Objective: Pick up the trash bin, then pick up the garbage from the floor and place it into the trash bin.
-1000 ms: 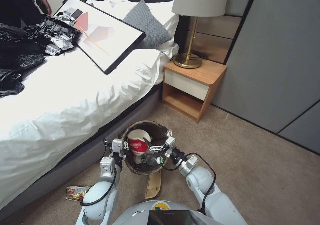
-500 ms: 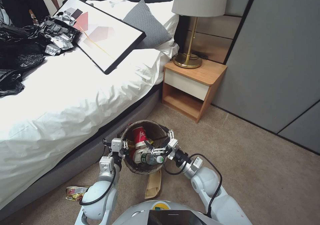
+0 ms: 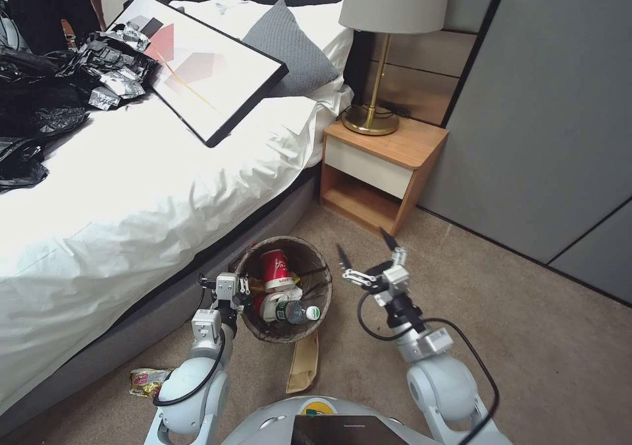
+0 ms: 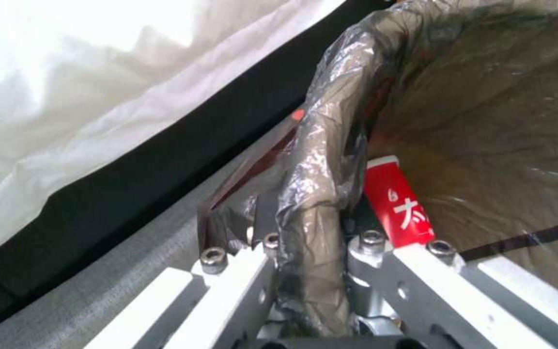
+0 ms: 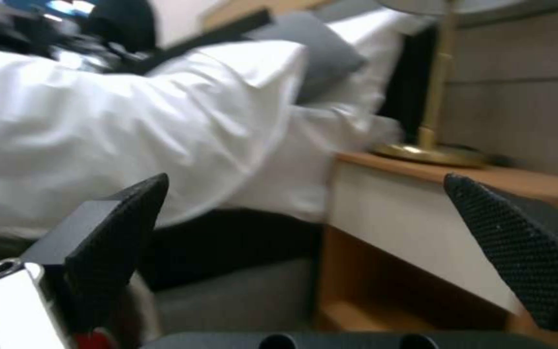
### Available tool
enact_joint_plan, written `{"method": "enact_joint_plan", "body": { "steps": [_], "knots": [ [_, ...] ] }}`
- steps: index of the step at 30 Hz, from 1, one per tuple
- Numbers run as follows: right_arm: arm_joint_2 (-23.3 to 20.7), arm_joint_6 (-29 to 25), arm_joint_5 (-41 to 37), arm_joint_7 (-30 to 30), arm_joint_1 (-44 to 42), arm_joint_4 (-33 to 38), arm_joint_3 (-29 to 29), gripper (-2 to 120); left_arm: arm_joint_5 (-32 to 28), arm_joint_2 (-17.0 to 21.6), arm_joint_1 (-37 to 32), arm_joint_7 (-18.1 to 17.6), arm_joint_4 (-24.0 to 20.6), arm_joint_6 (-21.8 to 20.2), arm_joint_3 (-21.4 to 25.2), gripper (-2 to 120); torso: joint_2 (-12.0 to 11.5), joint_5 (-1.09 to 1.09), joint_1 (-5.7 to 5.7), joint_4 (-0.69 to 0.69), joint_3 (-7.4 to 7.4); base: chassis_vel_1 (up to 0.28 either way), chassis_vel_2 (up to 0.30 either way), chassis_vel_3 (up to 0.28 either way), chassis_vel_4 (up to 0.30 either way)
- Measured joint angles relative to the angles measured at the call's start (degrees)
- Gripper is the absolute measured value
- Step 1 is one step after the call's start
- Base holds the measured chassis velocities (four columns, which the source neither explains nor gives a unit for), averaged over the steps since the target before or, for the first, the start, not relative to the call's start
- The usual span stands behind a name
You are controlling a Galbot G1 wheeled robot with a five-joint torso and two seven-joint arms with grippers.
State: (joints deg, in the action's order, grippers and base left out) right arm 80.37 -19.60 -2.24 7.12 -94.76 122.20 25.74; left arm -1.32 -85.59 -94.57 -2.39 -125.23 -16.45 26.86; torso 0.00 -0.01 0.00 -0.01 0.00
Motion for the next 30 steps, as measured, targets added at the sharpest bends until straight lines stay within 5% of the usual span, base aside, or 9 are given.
{"method": "enact_joint_plan", "body": {
  "steps": [13, 30],
  "knots": [
    [4.0, -7.8, 0.1, -3.6, -5.4, -6.2, 5.4, 100, -0.9, 0.2, -0.2, 0.2, 0.3, 1.4, 0.6, 3, 0.0, 0.01, 0.0, 0.01, 0.0, 0.0, 0.0, 0.0, 0.0],
    [3.8, -7.3, -0.6, -3.6, -3.9, -7.0, 5.3, 100, -1.4, 0.2, -0.5, 0.1, 0.0, 1.8, 0.2, 3, 0.0, 0.01, 0.0, 0.01, 0.0, 0.0, 0.0, 0.0, 0.0]
  ]
}}
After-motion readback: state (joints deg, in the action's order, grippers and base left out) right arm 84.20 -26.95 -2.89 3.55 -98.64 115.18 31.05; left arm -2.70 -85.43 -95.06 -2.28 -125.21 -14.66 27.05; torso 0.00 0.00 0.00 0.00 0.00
